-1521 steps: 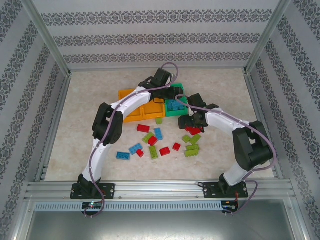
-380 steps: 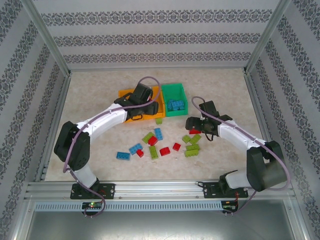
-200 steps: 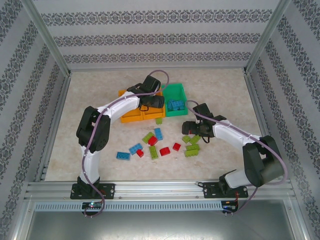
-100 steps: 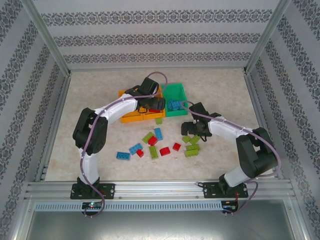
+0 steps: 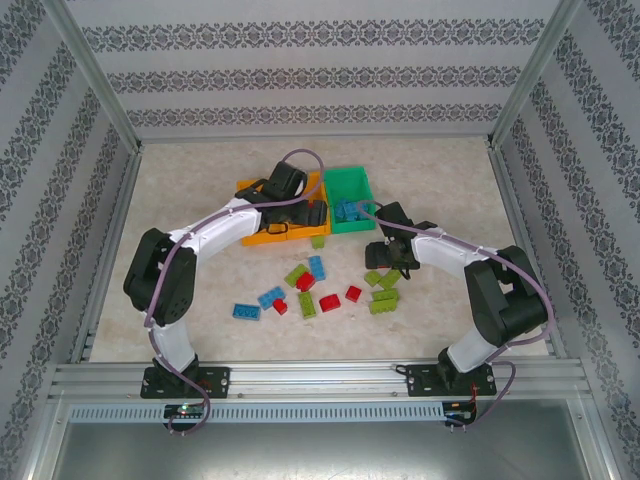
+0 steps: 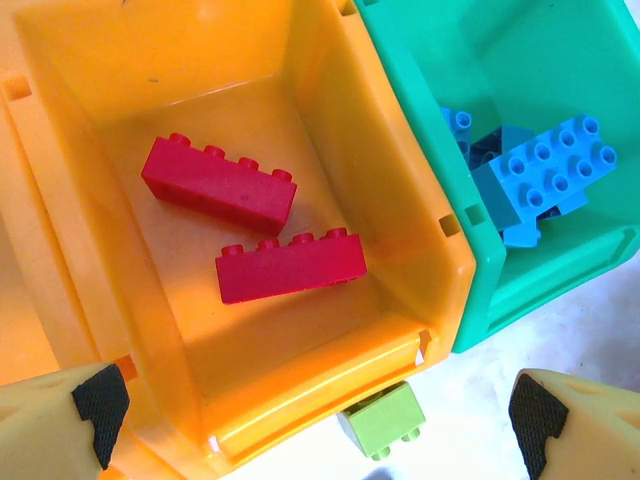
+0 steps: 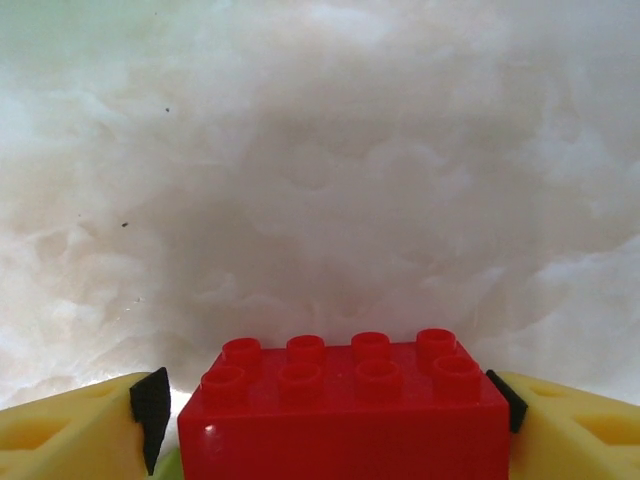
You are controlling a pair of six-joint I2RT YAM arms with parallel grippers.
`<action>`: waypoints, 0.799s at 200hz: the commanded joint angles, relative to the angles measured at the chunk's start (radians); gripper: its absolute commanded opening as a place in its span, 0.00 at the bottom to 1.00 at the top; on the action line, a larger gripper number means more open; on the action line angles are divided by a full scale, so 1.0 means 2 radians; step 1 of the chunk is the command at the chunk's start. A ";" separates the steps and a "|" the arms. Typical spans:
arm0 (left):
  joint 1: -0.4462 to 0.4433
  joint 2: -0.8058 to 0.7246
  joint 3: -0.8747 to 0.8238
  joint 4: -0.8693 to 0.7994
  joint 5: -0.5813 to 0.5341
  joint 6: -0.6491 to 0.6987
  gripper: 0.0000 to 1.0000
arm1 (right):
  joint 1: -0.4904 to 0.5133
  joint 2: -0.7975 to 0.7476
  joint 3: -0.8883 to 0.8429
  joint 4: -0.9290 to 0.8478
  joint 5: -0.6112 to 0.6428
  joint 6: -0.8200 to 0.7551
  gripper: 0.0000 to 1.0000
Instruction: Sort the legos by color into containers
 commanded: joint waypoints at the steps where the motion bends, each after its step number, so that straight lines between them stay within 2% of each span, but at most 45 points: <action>1: 0.003 -0.020 -0.012 0.022 0.003 -0.008 1.00 | 0.003 0.009 0.012 -0.016 0.016 -0.003 0.75; 33: 0.003 -0.027 -0.021 0.024 -0.002 -0.008 1.00 | 0.005 -0.001 0.018 -0.018 0.016 -0.001 0.63; 75: 0.003 -0.049 -0.046 0.032 -0.022 -0.007 1.00 | 0.022 -0.030 0.051 -0.020 0.002 0.004 0.61; 119: 0.004 -0.097 -0.098 0.051 -0.048 -0.003 1.00 | 0.025 -0.059 0.076 0.067 -0.100 0.043 0.60; 160: 0.004 -0.116 -0.128 0.053 -0.063 -0.006 1.00 | 0.033 -0.009 0.144 0.122 -0.182 0.090 0.60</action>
